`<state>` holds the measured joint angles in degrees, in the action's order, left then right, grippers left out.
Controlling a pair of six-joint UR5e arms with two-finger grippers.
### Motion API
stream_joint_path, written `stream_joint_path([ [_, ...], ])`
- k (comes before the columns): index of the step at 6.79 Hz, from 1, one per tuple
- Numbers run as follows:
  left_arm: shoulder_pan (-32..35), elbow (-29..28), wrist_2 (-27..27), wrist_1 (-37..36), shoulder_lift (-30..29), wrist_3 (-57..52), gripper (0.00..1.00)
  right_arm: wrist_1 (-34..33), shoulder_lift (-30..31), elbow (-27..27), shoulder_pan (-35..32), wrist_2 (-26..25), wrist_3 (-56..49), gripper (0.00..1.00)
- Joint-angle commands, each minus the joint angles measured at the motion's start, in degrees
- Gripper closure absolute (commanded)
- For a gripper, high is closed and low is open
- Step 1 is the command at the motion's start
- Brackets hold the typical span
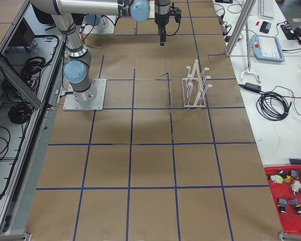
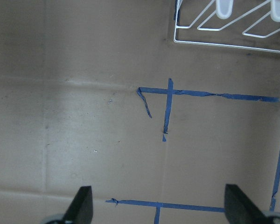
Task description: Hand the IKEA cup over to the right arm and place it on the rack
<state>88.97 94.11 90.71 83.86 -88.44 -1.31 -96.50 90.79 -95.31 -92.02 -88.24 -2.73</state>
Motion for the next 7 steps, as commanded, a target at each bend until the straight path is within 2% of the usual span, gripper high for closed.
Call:
stream_joint_path([
  [1, -1.2, 0.7, 0.3, -0.6, 0.5, -5.6, 0.0, 0.0, 0.0, 0.0, 0.0, 0.0, 0.0, 0.0],
  [3, -10.5, 1.6, -0.1, -0.5, 0.6, -12.2, 0.0, 0.0, 0.0, 0.0, 0.0, 0.0, 0.0, 0.0],
  [7, -24.8, 8.8, -0.5, -2.3, 3.1, -25.2, 0.01, 0.0, 0.0, 0.0, 0.0, 0.0, 0.0, 0.0],
])
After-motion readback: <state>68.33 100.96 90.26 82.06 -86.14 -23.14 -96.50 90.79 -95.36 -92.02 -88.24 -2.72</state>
